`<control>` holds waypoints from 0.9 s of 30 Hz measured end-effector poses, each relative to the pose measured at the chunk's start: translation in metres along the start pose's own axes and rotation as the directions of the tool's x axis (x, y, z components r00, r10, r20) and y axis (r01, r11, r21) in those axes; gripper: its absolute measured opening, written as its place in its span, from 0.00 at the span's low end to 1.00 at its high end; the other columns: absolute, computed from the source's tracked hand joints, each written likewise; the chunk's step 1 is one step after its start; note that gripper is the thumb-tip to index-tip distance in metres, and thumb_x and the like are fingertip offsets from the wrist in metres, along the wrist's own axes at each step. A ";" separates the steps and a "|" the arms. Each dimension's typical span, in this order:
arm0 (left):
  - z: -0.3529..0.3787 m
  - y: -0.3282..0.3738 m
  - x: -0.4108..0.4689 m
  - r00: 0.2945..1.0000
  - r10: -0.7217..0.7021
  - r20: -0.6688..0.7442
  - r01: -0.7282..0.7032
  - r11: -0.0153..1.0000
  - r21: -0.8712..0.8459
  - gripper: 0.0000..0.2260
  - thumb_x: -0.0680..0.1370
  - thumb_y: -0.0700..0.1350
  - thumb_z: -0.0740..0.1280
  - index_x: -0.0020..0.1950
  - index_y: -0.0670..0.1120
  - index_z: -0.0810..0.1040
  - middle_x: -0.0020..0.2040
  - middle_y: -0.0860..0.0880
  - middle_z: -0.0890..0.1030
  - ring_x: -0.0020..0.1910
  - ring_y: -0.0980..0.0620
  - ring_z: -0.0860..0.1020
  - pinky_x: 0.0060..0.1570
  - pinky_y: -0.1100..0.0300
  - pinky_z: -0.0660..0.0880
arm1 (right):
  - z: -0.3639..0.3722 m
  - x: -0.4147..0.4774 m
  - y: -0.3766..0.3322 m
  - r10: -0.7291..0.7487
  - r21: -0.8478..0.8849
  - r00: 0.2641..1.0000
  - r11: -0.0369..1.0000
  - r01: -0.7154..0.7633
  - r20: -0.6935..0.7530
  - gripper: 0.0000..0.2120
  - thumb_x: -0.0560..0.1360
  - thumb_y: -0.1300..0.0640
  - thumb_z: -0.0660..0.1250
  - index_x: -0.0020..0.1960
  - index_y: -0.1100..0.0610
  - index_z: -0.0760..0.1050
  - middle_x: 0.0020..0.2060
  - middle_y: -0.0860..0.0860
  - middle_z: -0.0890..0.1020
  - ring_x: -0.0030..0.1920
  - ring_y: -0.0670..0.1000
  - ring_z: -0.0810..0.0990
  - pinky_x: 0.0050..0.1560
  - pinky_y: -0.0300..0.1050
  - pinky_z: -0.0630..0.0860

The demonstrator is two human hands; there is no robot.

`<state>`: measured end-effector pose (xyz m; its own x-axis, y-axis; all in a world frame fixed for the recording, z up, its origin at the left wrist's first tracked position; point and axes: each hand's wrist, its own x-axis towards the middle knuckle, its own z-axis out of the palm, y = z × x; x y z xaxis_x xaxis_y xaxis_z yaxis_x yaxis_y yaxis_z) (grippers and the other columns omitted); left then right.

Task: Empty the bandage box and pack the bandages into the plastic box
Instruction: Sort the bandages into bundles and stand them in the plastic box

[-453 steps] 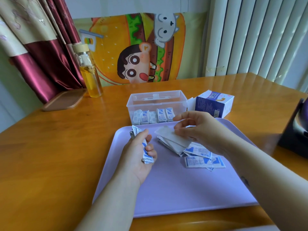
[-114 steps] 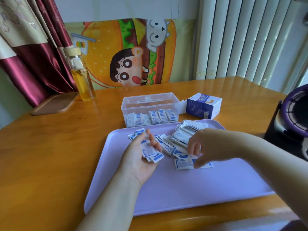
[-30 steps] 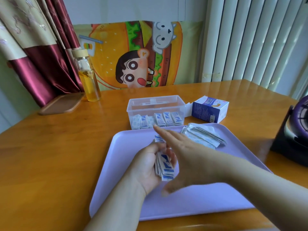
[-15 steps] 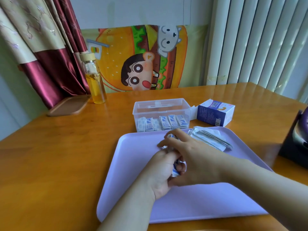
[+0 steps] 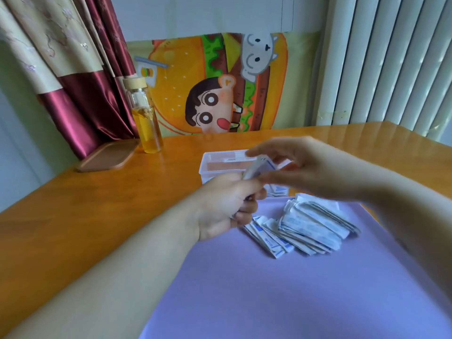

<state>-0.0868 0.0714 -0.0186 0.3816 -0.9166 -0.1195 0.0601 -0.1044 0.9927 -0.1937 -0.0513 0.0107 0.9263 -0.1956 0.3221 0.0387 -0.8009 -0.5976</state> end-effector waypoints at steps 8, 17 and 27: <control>-0.007 0.041 0.066 0.996 0.094 0.001 -0.092 0.982 0.163 0.09 0.82 0.46 0.58 0.54 0.45 0.75 0.38 0.50 0.78 0.26 0.58 0.73 0.31 0.63 0.73 | -0.028 0.052 0.035 0.138 0.052 0.949 0.990 -0.128 -0.285 0.02 0.74 0.62 0.68 0.46 0.58 0.77 0.40 0.53 0.83 0.38 0.49 0.81 0.46 0.43 0.79; -0.027 0.053 0.149 0.975 0.184 -0.120 -0.036 0.672 0.740 0.07 0.78 0.39 0.63 0.51 0.46 0.79 0.53 0.41 0.82 0.52 0.42 0.80 0.51 0.50 0.77 | -0.029 0.105 0.084 0.133 -0.332 0.915 0.904 -0.270 -0.381 0.08 0.75 0.60 0.67 0.53 0.60 0.76 0.45 0.52 0.79 0.46 0.53 0.76 0.44 0.44 0.74; -0.024 0.012 0.190 0.985 -0.032 -0.168 0.123 0.817 0.564 0.08 0.74 0.34 0.69 0.43 0.45 0.73 0.45 0.42 0.81 0.44 0.46 0.81 0.49 0.50 0.80 | -0.006 0.112 0.136 0.280 -0.389 0.918 0.841 -0.376 -0.282 0.07 0.73 0.59 0.69 0.49 0.52 0.75 0.48 0.51 0.81 0.51 0.53 0.77 0.51 0.46 0.74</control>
<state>0.0081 -0.0947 -0.0302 0.5292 -0.8348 -0.1520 -0.4239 -0.4153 0.8049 -0.0875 -0.1853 -0.0297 0.7550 -0.5634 0.3356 -0.4618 -0.8201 -0.3380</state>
